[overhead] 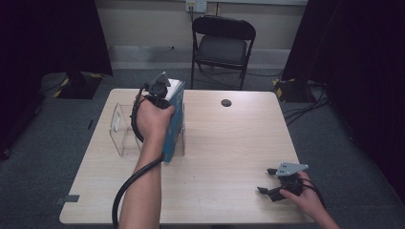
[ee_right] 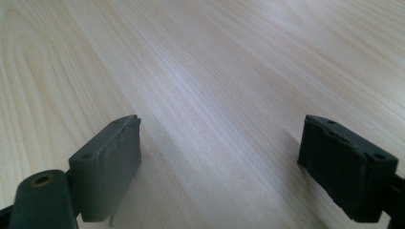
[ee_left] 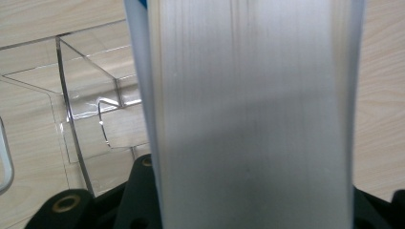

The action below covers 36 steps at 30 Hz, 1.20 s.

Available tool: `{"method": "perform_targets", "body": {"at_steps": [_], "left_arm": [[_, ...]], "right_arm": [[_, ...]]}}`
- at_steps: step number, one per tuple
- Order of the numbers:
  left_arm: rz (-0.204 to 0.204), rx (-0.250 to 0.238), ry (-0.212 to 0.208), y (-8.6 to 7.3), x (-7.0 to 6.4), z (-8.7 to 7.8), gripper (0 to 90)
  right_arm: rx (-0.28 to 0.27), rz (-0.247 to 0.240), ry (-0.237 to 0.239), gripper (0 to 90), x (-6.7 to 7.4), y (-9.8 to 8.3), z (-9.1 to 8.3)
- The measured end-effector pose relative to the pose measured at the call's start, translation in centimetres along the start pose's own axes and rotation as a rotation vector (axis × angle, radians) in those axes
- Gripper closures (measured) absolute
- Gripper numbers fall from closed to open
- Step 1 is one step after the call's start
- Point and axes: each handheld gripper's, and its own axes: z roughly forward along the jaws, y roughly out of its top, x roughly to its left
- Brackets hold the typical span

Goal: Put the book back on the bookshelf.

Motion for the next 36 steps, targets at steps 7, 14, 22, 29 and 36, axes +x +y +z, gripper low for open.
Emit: {"method": "perform_targets", "body": {"at_steps": [7, 14, 22, 29, 36], "left_arm": [[-0.005, -0.004, 0.017, -0.1, 0.0, 0.2, 61.8], [0.006, 0.003, 0.016, -0.1, -0.1, 0.4, 61.3], [0.033, -0.033, 0.018, -0.5, -0.4, -0.3, 57.9], [0.041, -0.059, -0.026, -0.9, -0.1, -0.9, 55.8], [0.055, -0.067, -0.055, -1.6, 0.1, -1.6, 53.6]], "right_arm": [[0.000, 0.000, 0.000, 13.7, 0.0, 0.0, 0.0], [0.000, 0.000, 0.000, 13.7, 0.0, 0.0, 0.0], [0.000, 0.000, 0.000, 13.7, 0.0, 0.0, 0.0], [0.000, 0.000, 0.000, 13.6, 0.0, 0.0, 0.0], [0.000, 0.000, 0.000, 13.7, 0.0, 0.0, 0.0]]}}
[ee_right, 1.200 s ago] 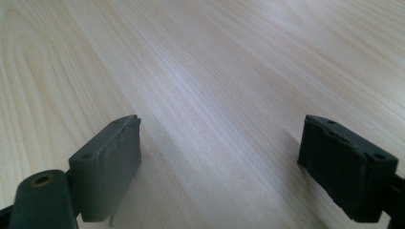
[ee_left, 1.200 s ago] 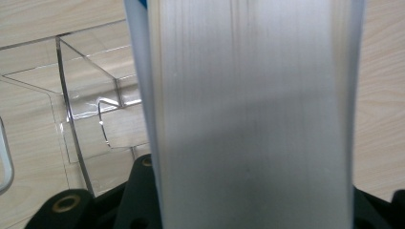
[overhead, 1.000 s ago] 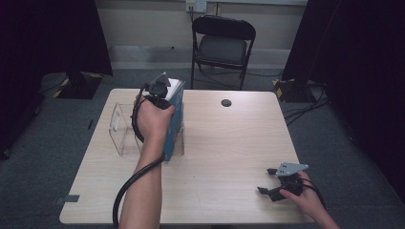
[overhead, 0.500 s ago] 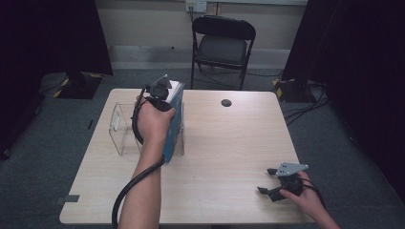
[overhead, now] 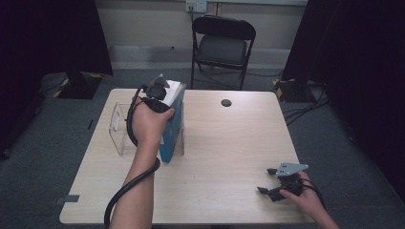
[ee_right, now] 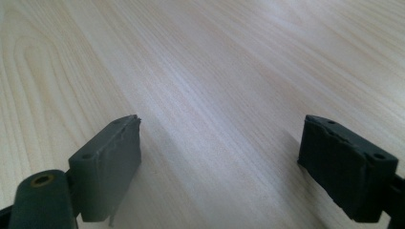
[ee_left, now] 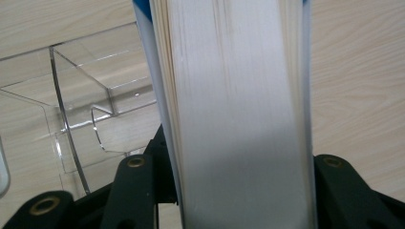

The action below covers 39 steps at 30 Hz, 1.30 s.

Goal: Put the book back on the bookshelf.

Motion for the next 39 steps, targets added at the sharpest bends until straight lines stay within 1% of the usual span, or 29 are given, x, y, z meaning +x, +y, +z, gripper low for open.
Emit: {"method": "perform_targets", "body": {"at_steps": [1, 2, 4, 5, 7, 11, 13, 16, 17, 18, 21, 22, 24, 26, 27, 29, 31, 34, 35, 36, 37, 39], "left_arm": [[-0.001, -0.003, -0.007, -0.1, 0.1, -0.1, 52.9], [-0.003, -0.008, -0.004, -0.2, 0.1, -0.1, 52.5], [0.005, -0.011, -0.010, -0.4, 0.2, -0.3, 51.7], [0.015, -0.015, -0.013, -0.6, 0.2, -0.4, 51.7], [0.019, -0.021, -0.017, -0.8, 0.2, -0.6, 51.2], [0.046, -0.035, -0.036, -1.5, 0.3, -1.0, 49.6], [0.041, -0.049, -0.051, -1.8, 0.5, -1.2, 49.3], [0.042, -0.049, -0.062, -2.2, 0.7, -1.3, 47.9], [0.042, -0.045, -0.072, -2.3, 0.7, -1.4, 47.6], [0.036, -0.044, -0.072, -2.4, 0.8, -1.4, 47.2], [0.040, -0.055, -0.084, -2.7, 1.0, -1.7, 46.3], [0.045, -0.055, -0.094, -2.7, 1.1, -1.8, 46.2], [0.047, -0.070, -0.101, -2.9, 1.2, -1.9, 45.4], [0.056, -0.059, -0.114, -3.1, 1.2, -1.9, 42.4], [0.058, -0.057, -0.112, -3.3, 1.2, -1.9, 40.7], [0.067, -0.057, -0.120, -3.5, 1.3, -1.9, 40.3], [0.067, -0.071, -0.126, -3.8, 1.5, -2.0, 40.4], [0.072, -0.081, -0.134, -4.2, 1.8, -2.1, 39.8], [0.073, -0.077, -0.134, -4.3, 1.9, -2.2, 39.2], [0.071, -0.086, -0.125, -4.5, 1.9, -2.2, 38.9], [0.075, -0.084, -0.132, -4.6, 2.0, -2.2, 38.2], [0.073, -0.092, -0.132, -4.8, 2.2, -2.3, 36.6]], "right_arm": [[0.000, 0.000, 0.000, 13.7, 0.0, 0.0, 0.0], [0.000, 0.000, 0.000, 13.6, 0.0, 0.0, 0.0], [0.000, 0.000, 0.000, 13.6, 0.0, 0.0, 0.0], [0.000, 0.000, 0.000, 13.7, 0.0, 0.0, 0.0], [0.000, 0.000, 0.000, 13.7, 0.0, 0.0, 0.0], [0.000, 0.000, 0.000, 13.6, 0.0, 0.0, 0.0], [0.000, 0.000, 0.000, 13.6, 0.0, 0.0, 0.0], [0.000, 0.000, 0.000, 13.6, 0.0, 0.0, 0.0], [0.000, 0.000, 0.000, 13.7, 0.0, 0.0, 0.0], [0.000, 0.000, 0.000, 13.6, 0.0, 0.0, 0.0], [0.000, 0.000, 0.000, 13.7, 0.0, 0.0, 0.0], [0.000, 0.000, 0.000, 13.7, 0.0, 0.0, 0.0], [0.000, 0.000, 0.000, 13.6, 0.0, 0.0, 0.0], [0.000, 0.000, 0.000, 13.6, 0.0, 0.0, 0.0], [0.000, 0.001, 0.000, 13.6, 0.0, 0.0, 0.0], [-0.001, 0.000, -0.003, 13.7, 0.0, 0.0, 0.0], [-0.001, 0.000, -0.003, 13.6, 0.0, 0.0, 0.0], [-0.001, 0.000, -0.003, 13.6, 0.0, 0.0, 0.0], [-0.001, 0.000, -0.003, 13.6, 0.0, 0.0, 0.0], [-0.001, 0.000, -0.003, 13.7, 0.0, 0.0, 0.0], [-0.001, 0.000, -0.003, 13.6, 0.0, 0.0, 0.0], [-0.001, 0.000, -0.003, 13.7, 0.0, 0.0, 0.0]]}}
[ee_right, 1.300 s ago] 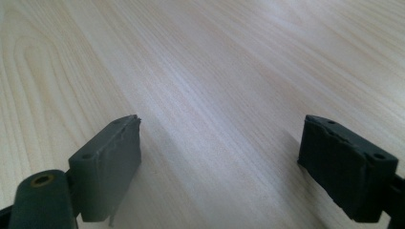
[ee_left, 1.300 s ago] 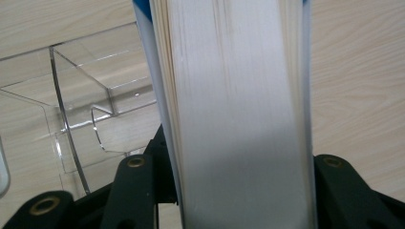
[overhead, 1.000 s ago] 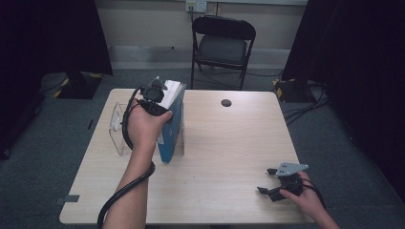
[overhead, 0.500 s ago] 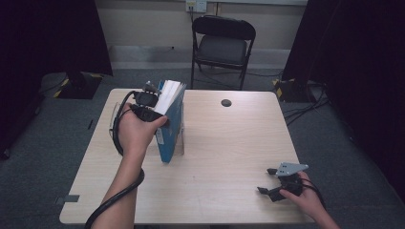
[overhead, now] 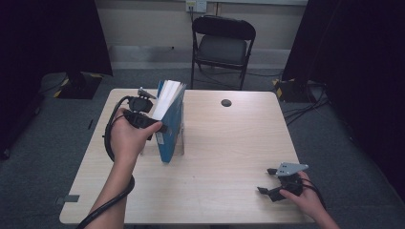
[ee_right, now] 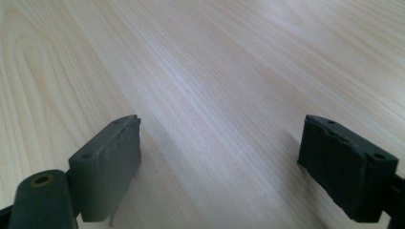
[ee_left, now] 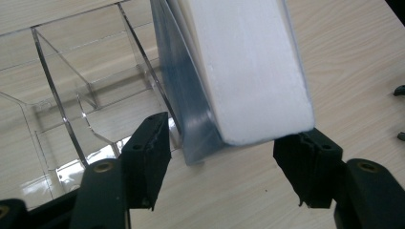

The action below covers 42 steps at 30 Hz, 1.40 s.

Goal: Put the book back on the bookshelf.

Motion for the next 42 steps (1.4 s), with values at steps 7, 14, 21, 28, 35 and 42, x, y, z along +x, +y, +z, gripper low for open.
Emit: {"method": "perform_targets", "body": {"at_steps": [7, 14, 21, 28, 35, 42], "left_arm": [[0.015, -0.023, -0.038, -0.7, 0.4, -0.3, 32.8], [0.017, -0.031, -0.047, -1.5, 0.6, -0.4, 29.7], [0.018, -0.030, -0.056, -2.4, 0.8, 0.0, 27.4], [0.022, -0.025, -0.071, -3.3, 0.9, 0.4, 25.3], [0.021, -0.022, -0.088, -4.3, 1.4, 0.9, 23.8], [0.016, -0.012, -0.094, -5.4, 1.9, 1.5, 21.0]], "right_arm": [[0.000, 0.000, 0.000, 13.6, 0.0, 0.0, 0.0], [0.000, 0.000, 0.000, 13.6, 0.0, 0.0, 0.0], [0.000, 0.000, 0.000, 13.6, 0.0, 0.0, 0.0], [-0.001, -0.001, 0.000, 13.7, 0.0, 0.0, 0.0], [0.000, -0.001, 0.002, 13.6, 0.0, 0.0, 0.0], [0.000, -0.001, 0.002, 13.7, 0.0, 0.0, 0.0]]}}
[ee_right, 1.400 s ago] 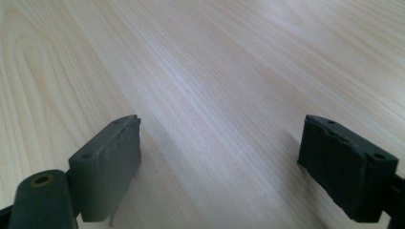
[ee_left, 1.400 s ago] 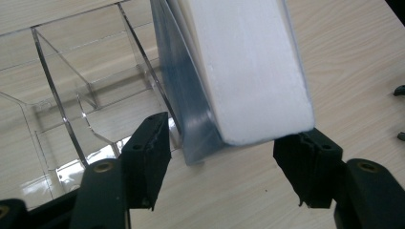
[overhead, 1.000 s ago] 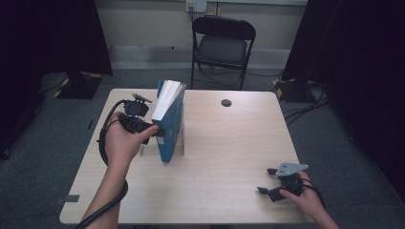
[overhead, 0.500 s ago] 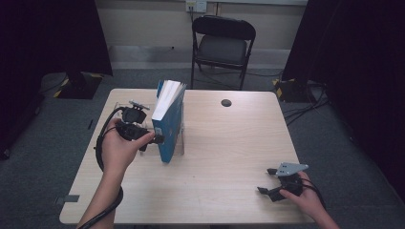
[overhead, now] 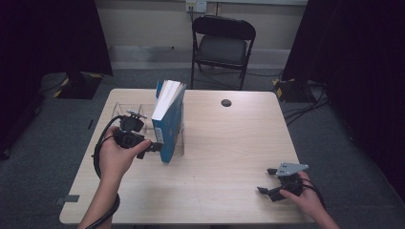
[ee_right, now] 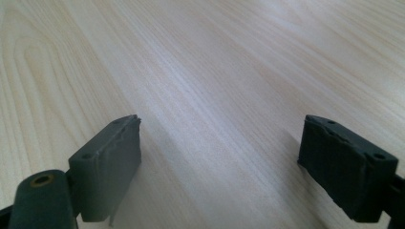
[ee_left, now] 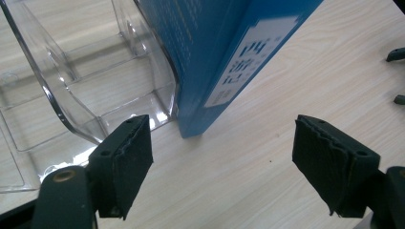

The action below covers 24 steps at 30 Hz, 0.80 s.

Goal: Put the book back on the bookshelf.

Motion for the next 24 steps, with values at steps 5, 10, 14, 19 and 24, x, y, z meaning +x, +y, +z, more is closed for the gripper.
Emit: {"method": "perform_targets", "body": {"at_steps": [5, 10, 14, 19, 24], "left_arm": [[0.005, 0.004, 0.004, -0.8, 0.4, 0.2, 19.0], [0.016, 0.013, 0.000, -1.6, 0.7, 0.5, 17.6], [0.021, 0.016, -0.003, -2.1, 0.8, 0.7, 17.2], [0.022, 0.015, -0.006, -2.6, 0.9, 1.0, 17.0], [0.024, 0.023, -0.009, -3.1, 1.0, 1.4, 17.4]], "right_arm": [[0.000, 0.000, 0.000, 13.6, 0.0, 0.0, 0.0], [0.000, 0.000, 0.000, 13.6, 0.0, 0.0, 0.0], [0.000, 0.000, 0.000, 13.7, 0.0, 0.0, 0.0], [0.000, 0.000, 0.000, 13.6, 0.0, 0.0, 0.0], [0.000, 0.000, 0.000, 13.6, 0.0, 0.0, 0.0]]}}
